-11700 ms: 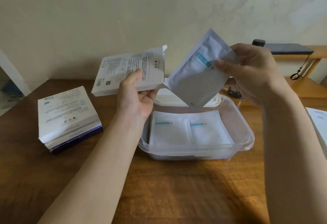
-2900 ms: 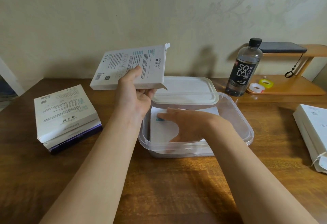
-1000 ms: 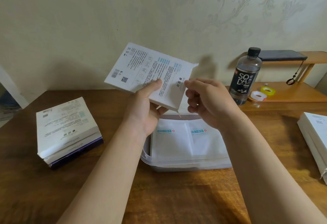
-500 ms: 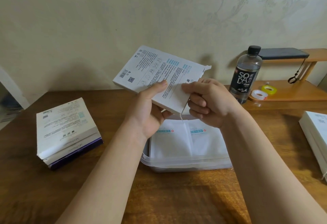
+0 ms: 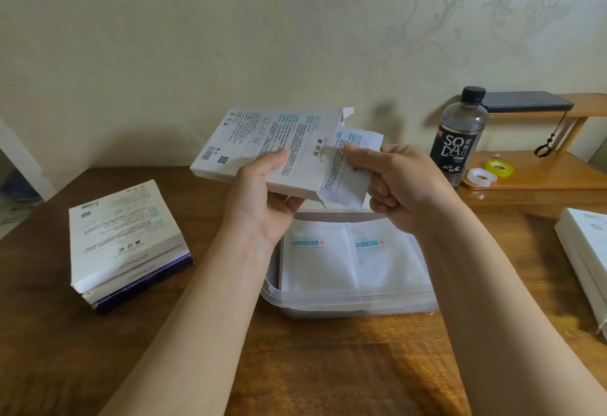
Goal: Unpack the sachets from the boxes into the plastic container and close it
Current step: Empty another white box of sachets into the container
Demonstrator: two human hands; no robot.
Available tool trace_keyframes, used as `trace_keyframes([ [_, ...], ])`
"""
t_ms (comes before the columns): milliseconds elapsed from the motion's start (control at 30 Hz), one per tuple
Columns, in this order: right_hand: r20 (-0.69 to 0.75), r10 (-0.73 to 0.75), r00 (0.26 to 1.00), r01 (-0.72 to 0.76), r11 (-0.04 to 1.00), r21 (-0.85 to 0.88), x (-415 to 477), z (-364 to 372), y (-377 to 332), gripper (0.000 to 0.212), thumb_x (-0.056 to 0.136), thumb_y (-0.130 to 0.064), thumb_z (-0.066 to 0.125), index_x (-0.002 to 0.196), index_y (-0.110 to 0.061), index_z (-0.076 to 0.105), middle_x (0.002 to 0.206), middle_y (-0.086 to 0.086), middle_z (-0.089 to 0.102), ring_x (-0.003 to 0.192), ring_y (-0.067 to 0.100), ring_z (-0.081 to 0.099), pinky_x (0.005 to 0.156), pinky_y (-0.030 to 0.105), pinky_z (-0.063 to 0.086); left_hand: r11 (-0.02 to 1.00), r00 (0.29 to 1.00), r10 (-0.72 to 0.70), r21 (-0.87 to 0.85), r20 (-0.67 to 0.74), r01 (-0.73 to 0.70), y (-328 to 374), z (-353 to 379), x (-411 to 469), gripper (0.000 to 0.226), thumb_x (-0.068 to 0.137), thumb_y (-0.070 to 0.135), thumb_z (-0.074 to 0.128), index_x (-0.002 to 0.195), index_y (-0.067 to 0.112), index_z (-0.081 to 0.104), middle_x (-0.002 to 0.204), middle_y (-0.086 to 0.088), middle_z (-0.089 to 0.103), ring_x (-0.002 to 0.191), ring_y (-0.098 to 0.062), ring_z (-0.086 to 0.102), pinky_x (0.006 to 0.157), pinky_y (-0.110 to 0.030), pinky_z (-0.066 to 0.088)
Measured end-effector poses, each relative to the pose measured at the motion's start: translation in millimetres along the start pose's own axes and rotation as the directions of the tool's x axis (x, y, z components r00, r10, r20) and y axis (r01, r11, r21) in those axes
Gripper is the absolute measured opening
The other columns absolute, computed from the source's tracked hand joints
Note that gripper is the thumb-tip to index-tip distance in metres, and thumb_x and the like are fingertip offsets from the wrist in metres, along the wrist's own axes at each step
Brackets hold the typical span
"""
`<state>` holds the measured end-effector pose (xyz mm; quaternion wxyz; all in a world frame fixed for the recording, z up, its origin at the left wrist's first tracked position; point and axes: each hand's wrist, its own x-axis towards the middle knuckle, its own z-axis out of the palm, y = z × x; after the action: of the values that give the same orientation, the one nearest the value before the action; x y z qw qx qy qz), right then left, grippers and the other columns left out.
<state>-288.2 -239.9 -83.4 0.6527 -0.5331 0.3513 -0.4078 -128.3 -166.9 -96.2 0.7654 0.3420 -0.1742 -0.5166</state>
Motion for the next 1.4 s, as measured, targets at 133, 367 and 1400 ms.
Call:
trace_keyframes([
  [133, -0.019, -0.032, 0.999, 0.032, 0.999, -0.021, -2.4, -2.9, -4.9, 0.044, 0.087, -0.016, 0.073, 0.051, -0.015, 0.048, 0.041, 0.003, 0.030, 0.034, 0.015, 0.018, 0.044, 0.023, 0.018, 1.000, 1.000, 0.004, -0.006, -0.028, -0.004, 1.8, -1.0, 0.3, 0.024, 0.093, 0.003, 0.059, 0.104, 0.022, 0.070, 0.095, -0.003, 0.079, 0.083, -0.018, 0.077, 0.068, -0.031, 0.061],
  [367, 0.108, -0.072, 0.992, 0.064, 0.995, 0.076, -4.5, -31.8, -15.2, 0.034, 0.087, -0.013, 0.049, 0.053, -0.009, 0.054, 0.047, 0.006, 0.039, 0.043, 0.020, 0.030, 0.051, 0.027, 0.031, 0.993, 0.998, 0.003, -0.119, -0.065, -0.011, 12.4, -9.8, 4.3, 0.026, 0.092, 0.002, 0.060, 0.111, 0.019, 0.067, 0.104, -0.008, 0.078, 0.088, -0.024, 0.077, 0.084, -0.039, 0.058],
  [1400, -0.191, -0.167, 0.967, 0.088, 0.927, -0.364, -18.9, -51.9, 0.7, 0.011, 0.096, -0.005, 0.061, 0.104, -0.008, 0.068, 0.093, 0.015, 0.075, 0.085, 0.033, 0.074, 0.072, 0.052, 0.062, 0.994, 0.996, 0.030, -0.103, -0.079, -0.038, -2.9, -0.3, -7.8, 0.025, 0.091, 0.006, 0.066, 0.107, 0.024, 0.065, 0.082, -0.001, 0.079, 0.081, -0.018, 0.076, 0.066, -0.030, 0.060],
])
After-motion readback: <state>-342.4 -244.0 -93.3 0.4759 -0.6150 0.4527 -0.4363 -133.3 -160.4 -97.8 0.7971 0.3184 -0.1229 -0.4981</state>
